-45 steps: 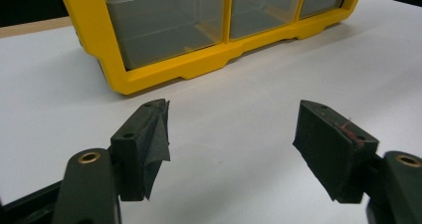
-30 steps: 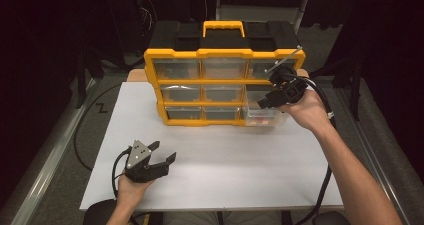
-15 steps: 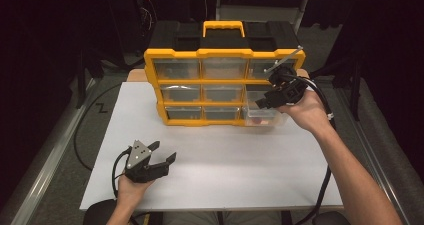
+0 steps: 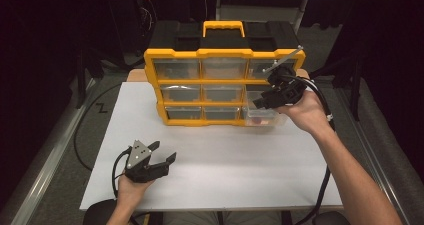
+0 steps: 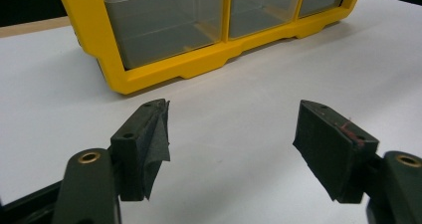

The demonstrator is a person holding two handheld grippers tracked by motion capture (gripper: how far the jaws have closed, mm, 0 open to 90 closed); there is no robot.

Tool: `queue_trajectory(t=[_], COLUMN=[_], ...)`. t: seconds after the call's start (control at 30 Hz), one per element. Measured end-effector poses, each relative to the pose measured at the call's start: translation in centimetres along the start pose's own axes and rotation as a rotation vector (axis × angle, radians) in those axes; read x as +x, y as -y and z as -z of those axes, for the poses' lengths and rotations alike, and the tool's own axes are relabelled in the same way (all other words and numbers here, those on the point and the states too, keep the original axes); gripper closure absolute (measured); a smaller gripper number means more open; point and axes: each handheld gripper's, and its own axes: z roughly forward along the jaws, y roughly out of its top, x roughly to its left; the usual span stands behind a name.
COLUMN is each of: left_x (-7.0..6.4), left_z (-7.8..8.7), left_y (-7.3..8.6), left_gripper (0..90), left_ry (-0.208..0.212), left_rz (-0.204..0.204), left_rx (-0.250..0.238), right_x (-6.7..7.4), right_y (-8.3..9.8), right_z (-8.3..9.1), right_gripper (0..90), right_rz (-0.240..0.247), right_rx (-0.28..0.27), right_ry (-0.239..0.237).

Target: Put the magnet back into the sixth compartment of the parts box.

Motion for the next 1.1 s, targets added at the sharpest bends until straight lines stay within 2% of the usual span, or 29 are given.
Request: queue_trajectory(t=[0.67, 1.1], left_x=[0.0, 0.0], left_z=[0.0, 0.0], left_y=[0.0, 0.0], left_gripper=[29.6, 29.6], left_ry=[0.0, -0.001], left_rz=[0.0, 0.0], left_rx=[0.0, 0.002], right_x=[1.4, 2.7], right_y=[-0.5, -0.9], right_z=[0.4, 0.4], right_gripper=[58.6, 58.1], right_rz=[0.021, 0.068], right_rx=[-0.029, -0.048], right_ry=[-0.029, -0.038])
